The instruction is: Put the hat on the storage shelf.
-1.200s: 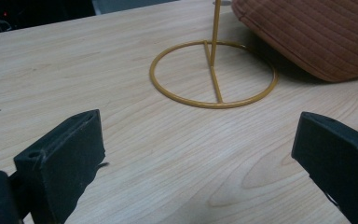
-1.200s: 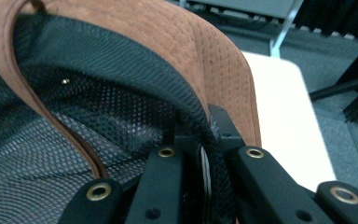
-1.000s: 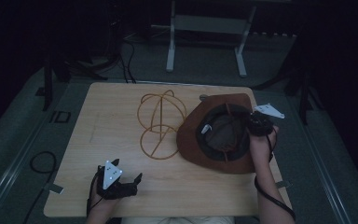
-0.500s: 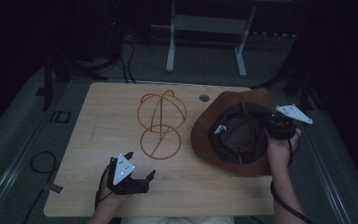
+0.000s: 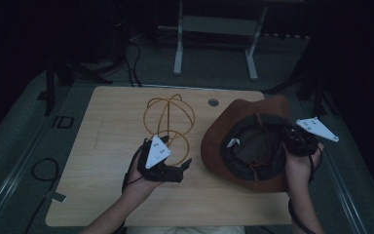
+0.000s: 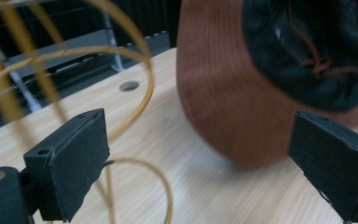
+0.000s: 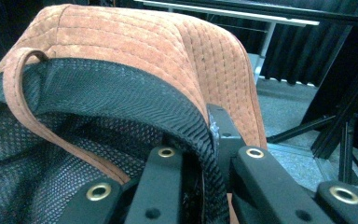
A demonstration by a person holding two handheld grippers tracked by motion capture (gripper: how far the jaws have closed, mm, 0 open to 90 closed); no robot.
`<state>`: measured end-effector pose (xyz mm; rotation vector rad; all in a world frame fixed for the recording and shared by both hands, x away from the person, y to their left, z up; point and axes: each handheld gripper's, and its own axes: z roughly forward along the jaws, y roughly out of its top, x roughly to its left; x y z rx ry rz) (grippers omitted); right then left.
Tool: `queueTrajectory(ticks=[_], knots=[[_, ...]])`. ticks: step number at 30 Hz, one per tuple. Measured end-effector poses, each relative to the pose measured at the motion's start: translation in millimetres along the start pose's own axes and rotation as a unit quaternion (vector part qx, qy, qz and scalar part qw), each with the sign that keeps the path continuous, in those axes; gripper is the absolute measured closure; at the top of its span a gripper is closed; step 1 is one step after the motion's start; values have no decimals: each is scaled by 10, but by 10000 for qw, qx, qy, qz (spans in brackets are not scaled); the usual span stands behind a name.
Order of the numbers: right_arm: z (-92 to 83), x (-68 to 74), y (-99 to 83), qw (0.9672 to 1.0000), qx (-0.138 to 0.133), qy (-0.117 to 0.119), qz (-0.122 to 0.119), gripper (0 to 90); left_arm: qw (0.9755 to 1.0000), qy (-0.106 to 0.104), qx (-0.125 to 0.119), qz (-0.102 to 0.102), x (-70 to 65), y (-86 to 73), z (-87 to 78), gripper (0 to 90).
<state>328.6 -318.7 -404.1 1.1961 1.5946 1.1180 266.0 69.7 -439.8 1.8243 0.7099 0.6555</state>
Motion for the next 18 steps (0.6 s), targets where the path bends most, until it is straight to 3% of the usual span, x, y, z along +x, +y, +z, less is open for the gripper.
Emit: queueTrajectory(ticks=[2, 5, 13, 18], knots=[[-20, 11, -13, 10000, 18, 21, 17, 843, 9999, -113, 2, 98, -58, 151, 123, 60], [-44, 21, -35, 10000, -2, 31, 18, 843, 9997, -130, 12, 202, -136, 253, 251, 60], [-106, 29, -51, 10000, -20, -1, -36, 843, 9986, -439, 93, 294, -358, 473, 640, 60], [-137, 42, -48, 10000, -41, 51, -49, 843, 9978, -450, 121, 468, -512, 603, 880, 60]])
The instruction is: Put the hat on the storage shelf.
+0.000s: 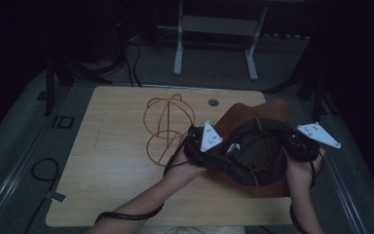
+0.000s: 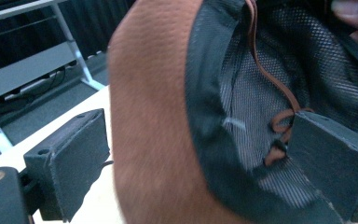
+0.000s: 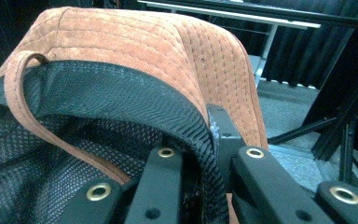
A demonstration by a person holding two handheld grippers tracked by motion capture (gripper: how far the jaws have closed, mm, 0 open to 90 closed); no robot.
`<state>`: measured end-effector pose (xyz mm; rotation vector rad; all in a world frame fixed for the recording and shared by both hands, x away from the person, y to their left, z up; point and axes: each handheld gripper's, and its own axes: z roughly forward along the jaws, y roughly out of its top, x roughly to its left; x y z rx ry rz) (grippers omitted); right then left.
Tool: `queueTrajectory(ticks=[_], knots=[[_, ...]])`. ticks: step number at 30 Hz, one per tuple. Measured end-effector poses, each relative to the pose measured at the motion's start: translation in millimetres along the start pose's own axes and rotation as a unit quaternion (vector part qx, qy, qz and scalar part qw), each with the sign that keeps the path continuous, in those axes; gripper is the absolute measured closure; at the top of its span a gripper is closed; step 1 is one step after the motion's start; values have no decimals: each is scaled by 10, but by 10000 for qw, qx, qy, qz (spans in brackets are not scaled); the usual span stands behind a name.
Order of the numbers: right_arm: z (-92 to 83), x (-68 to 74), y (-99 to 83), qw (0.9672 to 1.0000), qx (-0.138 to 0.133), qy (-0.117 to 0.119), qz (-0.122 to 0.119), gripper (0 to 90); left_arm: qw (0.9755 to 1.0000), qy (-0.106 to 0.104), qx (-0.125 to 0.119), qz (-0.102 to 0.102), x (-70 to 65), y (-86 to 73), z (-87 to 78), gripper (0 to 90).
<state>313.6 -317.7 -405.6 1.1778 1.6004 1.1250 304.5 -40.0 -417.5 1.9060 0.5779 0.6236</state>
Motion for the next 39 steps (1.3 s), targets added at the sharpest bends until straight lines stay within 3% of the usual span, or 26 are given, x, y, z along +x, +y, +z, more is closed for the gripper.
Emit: queueTrajectory(ticks=[6, 13, 15, 16, 18, 22, 23, 27, 30, 35, 39], knots=[[-29, 46, 22, 10000, -56, 45, -43, 843, 9994, 330, 27, 63, -43, 114, 316, 60], [-75, 101, 34, 9997, -118, 186, -48, 843, 9973, 739, 18, 39, -13, 202, 512, 163], [-89, 120, 37, 9996, -132, 229, -67, 843, 9964, 848, 59, 59, -6, 215, 548, 309], [-97, 132, 39, 9996, -136, 229, -91, 843, 9956, 926, 82, 102, -5, 219, 567, 331], [-107, 136, 43, 9996, -136, 239, -69, 843, 9930, 1142, 113, 264, 2, 222, 593, 467], [-123, 159, 31, 9994, -101, 321, -74, 842, 9912, 1268, 45, 365, -3, 226, 597, 786], [-123, 179, 22, 9994, -93, 323, -109, 842, 9916, 1265, 8, 273, 0, 232, 602, 832], [-131, 197, -6, 9992, -31, 394, -97, 821, 9915, 1281, -48, 215, 49, 277, 584, 863], [-160, 186, -27, 9986, -31, 516, -49, 778, 9914, 1267, -99, 298, 71, 322, 542, 864], [-263, 184, -74, 9966, -29, 819, -83, 690, 9908, 1251, -234, 453, 86, 374, 457, 864], [-377, 176, -98, 9937, -28, 1103, -181, 595, 9900, 1292, -381, 409, 114, 401, 387, 864]])
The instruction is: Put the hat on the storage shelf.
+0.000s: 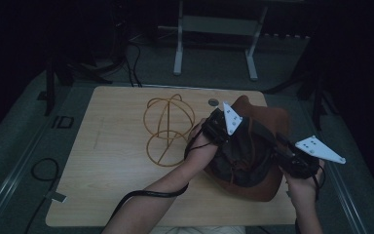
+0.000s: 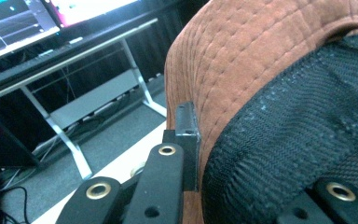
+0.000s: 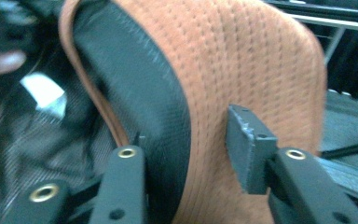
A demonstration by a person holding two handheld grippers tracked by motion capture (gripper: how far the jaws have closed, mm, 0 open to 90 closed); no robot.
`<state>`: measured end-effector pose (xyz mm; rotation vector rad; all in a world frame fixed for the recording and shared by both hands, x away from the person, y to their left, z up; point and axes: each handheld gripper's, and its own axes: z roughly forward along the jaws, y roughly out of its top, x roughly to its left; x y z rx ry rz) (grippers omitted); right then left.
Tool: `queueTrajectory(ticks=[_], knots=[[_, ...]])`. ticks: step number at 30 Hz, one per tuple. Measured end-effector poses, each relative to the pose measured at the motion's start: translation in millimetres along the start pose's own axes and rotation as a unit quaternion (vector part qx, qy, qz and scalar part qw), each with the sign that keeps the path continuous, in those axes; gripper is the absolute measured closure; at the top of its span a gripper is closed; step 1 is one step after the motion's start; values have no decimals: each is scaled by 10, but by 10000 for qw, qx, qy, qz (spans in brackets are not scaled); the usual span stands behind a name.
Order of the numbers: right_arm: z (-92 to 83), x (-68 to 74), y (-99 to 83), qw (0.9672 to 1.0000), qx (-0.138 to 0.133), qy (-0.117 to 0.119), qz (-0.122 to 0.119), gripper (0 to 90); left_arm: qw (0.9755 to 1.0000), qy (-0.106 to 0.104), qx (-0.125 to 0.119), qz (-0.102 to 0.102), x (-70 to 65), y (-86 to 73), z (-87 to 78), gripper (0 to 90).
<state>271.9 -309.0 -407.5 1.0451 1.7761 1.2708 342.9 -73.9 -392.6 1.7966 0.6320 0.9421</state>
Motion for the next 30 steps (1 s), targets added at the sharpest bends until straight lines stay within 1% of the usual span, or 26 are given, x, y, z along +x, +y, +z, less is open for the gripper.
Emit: queueTrajectory(ticks=[2, 3, 4, 5, 6, 7, 9, 11, 12, 14, 15, 17, 18, 19, 20, 21, 22, 23, 24, 25, 26, 27, 28, 29, 30], knots=[[-71, -7, -7, 9999, -3, 131, -11, 583, 9999, 72, -129, 16, 11, 10, -63, 864], [-118, -17, -6, 9999, -59, 122, -32, 576, 9997, 84, -228, 58, 7, 13, -101, 864], [-170, -29, 0, 9998, -113, 132, -73, 569, 9996, 97, -274, 72, 0, 17, -132, 864], [-216, -39, 9, 9997, -153, 166, -122, 551, 9994, 50, -338, 82, -2, 21, -156, 864], [-255, -45, 19, 9995, -186, 155, -196, 531, 9993, 65, -356, 112, -5, 26, -174, 864], [-287, -49, 31, 9993, -222, 167, -269, 531, 9993, 52, -366, 99, 0, 27, -183, 864], [-342, -40, 50, 9986, -291, 258, -351, 531, 9992, 20, -387, 13, 21, 22, -194, 864], [-382, -12, 62, 9979, -255, 345, -479, 541, 9992, 79, -402, -34, 60, 9, -205, 864], [-406, -5, 65, 9978, -239, 363, -503, 541, 9991, 88, -401, -96, 95, 1, -211, 864], [-465, -18, 65, 9968, -265, 522, -544, 534, 9986, 33, -417, -316, 169, -23, -219, 864], [-496, -36, 65, 9971, -288, 469, -533, 534, 9983, -1, -444, -377, 196, -36, -227, 864], [-551, -108, 61, 9973, -336, 472, -452, 536, 9975, -141, -586, -381, 230, -65, -251, 863], [-574, -161, 55, 9977, -355, 386, -420, 539, 9971, -185, -621, -393, 239, -77, -266, 864], [-590, -217, 49, 9982, -350, 331, -369, 545, 9959, -327, -735, -414, 254, -92, -281, 864], [-604, -273, 43, 9986, -337, 253, -331, 546, 9953, -371, -817, -369, 257, -104, -299, 863], [-616, -330, 37, 9990, -341, 125, -272, 552, 9947, -378, -897, -339, 259, -114, -322, 863], [-628, -388, 30, 9992, -344, 64, -216, 557, 9913, -634, -1099, -355, 280, -127, -351, 863], [-634, -457, 21, 9993, -332, -20, -195, 557, 9908, -637, -1169, -253, 279, -129, -375, 863], [-633, -509, 12, 9993, -307, -127, -150, 557, 9899, -664, -1229, -229, 279, -132, -391, 863], [-629, -547, 5, 9994, -297, -149, -104, 557, 9857, -934, -1369, -298, 301, -139, -413, 863], [-620, -586, -6, 9995, -284, -111, -56, 556, 9830, -1037, -1498, -209, 298, -140, -440, 862], [-605, -609, -18, 9995, -272, -124, -47, 554, 9818, -1103, -1538, -173, 293, -138, -453, 862], [-592, -616, -25, 9996, -271, -95, -52, 549, 9752, -1416, -1686, -245, 302, -140, -470, 862], [-570, -616, -35, 9996, -273, 15, -39, 544, 9735, -1457, -1752, -182, 295, -140, -482, 862], [-555, -611, -39, 9996, -283, 55, -35, 544, 9721, -1512, -1788, -103, 284, -137, -497, 862]])
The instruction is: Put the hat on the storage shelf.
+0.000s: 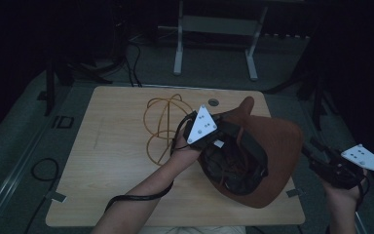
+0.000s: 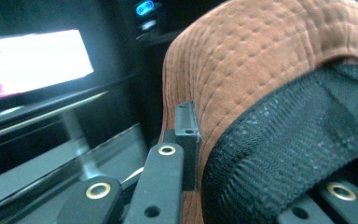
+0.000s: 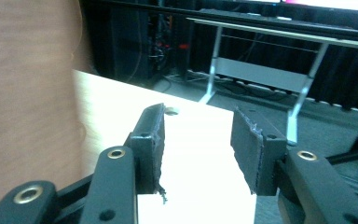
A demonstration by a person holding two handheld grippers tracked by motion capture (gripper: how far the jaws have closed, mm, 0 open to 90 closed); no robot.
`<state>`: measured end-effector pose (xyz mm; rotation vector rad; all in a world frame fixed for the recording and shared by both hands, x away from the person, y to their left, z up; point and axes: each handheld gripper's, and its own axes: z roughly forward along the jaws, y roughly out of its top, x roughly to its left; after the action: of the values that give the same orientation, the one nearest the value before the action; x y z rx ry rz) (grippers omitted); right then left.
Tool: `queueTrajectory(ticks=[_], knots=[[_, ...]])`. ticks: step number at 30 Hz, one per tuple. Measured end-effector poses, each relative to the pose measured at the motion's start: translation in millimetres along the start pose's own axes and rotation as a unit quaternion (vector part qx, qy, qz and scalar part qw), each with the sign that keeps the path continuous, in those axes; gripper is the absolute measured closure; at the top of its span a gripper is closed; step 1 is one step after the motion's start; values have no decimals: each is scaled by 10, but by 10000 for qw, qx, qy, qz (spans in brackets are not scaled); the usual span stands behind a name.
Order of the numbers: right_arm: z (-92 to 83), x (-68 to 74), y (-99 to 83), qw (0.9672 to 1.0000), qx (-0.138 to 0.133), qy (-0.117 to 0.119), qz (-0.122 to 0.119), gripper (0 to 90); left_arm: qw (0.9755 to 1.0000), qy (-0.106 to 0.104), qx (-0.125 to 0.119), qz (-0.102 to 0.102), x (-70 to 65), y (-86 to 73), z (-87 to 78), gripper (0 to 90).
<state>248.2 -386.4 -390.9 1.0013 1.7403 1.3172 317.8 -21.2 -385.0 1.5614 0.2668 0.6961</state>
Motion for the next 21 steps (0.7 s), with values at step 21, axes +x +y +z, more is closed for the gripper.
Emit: queueTrajectory(ticks=[21], knots=[[420, 670, 66, 9817, -136, 1874, -303, 525, 9905, -1145, -751, -126, -139, -62, -59, 861]])
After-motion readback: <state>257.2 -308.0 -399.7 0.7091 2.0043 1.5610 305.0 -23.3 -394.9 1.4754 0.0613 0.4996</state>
